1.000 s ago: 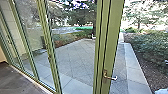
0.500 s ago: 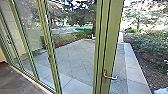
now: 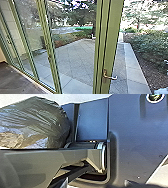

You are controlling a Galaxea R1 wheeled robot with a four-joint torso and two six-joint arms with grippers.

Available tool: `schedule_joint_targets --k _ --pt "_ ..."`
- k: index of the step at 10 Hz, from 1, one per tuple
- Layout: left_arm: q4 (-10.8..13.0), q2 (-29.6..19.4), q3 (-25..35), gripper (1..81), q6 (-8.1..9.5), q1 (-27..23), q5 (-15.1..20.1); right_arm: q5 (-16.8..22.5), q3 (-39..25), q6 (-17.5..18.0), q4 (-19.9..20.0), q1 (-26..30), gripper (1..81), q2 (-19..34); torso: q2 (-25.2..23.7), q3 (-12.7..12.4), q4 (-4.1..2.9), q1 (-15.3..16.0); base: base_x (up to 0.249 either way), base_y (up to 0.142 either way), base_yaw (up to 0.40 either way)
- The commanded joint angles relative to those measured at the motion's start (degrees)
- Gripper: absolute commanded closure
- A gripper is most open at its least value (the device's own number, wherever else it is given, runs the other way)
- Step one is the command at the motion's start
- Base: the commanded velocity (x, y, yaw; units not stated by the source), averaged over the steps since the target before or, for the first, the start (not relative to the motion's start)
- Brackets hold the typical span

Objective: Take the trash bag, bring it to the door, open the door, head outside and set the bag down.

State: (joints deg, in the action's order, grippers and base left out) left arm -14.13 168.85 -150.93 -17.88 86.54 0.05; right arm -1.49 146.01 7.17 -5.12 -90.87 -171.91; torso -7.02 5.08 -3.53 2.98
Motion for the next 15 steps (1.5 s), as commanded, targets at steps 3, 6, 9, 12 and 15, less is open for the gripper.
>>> schedule_joint_targets --k 3,6,9,12,15 --pt "-0.4 -8.8 11.8 81.1 0.21 -2.0 3.6 2.0 -21.2 -0.1 -0.2 1.3 1.0 14.5 0.0 0.0 0.00 0.0 0.000 0.000 0.000" --pt "-0.4 -10.8 14.7 81.1 0.39 -2.1 3.7 -0.5 -27.4 -0.1 -0.5 -0.8 1.0 19.9 0.0 0.0 -0.02 0.0 0.000 0.000 0.000" --pt "-0.7 -14.0 20.4 81.1 0.49 -1.9 3.8 -3.4 -41.6 -0.2 -0.3 -1.5 1.0 29.1 0.0 0.0 0.00 0.0 0.000 0.000 0.000" --pt "-0.9 -13.7 20.4 81.1 0.48 -1.9 3.6 -5.5 -58.9 -0.4 -0.7 -1.2 1.0 39.8 0.0 0.0 0.00 0.0 0.000 0.000 0.000" --pt "-0.7 -12.9 20.3 81.1 0.48 -1.9 3.6 -5.3 -69.4 -0.5 -1.0 0.8 1.0 47.3 0.0 0.0 0.00 0.0 0.000 0.000 0.000"
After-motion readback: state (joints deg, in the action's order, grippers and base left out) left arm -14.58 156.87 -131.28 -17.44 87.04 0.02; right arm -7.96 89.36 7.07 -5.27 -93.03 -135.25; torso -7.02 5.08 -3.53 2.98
